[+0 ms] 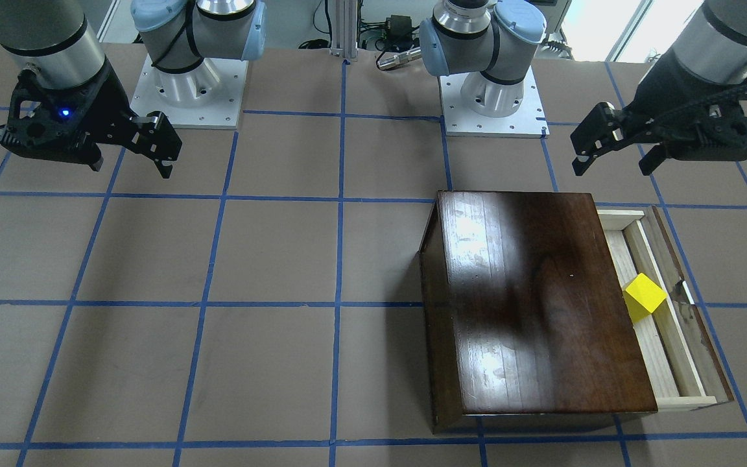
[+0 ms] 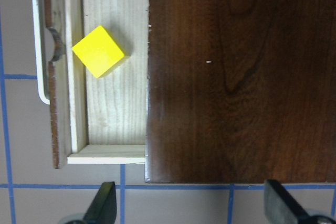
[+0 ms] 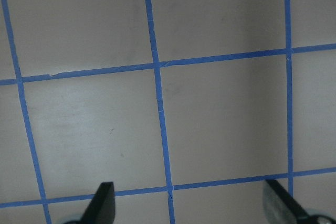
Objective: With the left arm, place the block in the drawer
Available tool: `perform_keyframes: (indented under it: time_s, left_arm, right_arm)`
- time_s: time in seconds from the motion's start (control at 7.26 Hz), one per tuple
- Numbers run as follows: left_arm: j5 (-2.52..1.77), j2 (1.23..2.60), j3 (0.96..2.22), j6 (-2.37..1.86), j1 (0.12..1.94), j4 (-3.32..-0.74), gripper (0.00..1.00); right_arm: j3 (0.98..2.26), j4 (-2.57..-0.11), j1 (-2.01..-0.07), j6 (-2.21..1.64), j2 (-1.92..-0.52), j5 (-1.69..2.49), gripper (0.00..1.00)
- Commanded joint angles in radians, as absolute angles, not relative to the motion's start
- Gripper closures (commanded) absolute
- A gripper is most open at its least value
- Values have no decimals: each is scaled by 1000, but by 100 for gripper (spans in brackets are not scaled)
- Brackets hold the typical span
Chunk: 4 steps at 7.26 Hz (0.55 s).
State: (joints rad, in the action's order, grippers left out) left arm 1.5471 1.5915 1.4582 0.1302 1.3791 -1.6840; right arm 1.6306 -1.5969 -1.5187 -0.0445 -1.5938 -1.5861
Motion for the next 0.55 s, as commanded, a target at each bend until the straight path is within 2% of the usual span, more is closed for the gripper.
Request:
perform_keyframes:
  time_s: [0.0,0.41]
  left_arm:
    - [1563,1600,1460,28,1481,-1680,0]
    - [1572,1598,1470,-17,1546,-1643,0]
  right_arm:
    - [1631,-1597,-1519,-44,-1594,-1586,0]
    - [1631,-1597,-1519,-44,-1594,-1586,0]
